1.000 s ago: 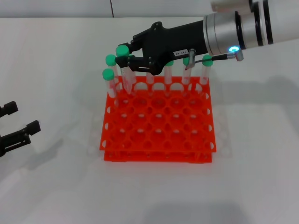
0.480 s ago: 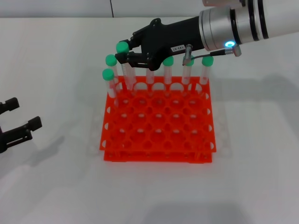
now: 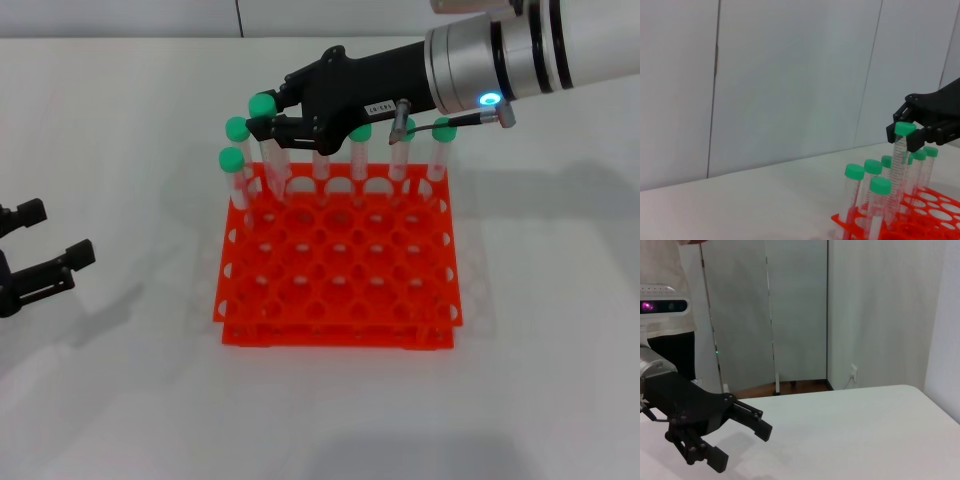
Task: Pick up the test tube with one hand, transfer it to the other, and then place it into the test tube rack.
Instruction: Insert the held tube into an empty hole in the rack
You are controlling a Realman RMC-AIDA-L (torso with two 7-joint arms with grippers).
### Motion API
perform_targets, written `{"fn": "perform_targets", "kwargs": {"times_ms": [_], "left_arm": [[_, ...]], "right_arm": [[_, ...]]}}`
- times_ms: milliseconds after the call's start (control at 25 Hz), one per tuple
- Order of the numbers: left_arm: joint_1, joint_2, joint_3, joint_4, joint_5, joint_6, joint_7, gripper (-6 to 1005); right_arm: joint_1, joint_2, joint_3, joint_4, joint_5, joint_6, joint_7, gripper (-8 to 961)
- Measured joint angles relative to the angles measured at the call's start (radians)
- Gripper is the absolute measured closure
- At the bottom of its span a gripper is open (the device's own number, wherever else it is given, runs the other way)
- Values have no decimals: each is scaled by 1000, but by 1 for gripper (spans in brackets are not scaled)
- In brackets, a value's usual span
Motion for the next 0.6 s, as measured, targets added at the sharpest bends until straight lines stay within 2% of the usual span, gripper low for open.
{"fn": "perform_targets", "kwargs": {"times_ms": [600], "left_arm": [[-9,0,5,-1,2,-21,5,106]], "right_arm": [[-3,2,-4,19,0,6,11,638]]}}
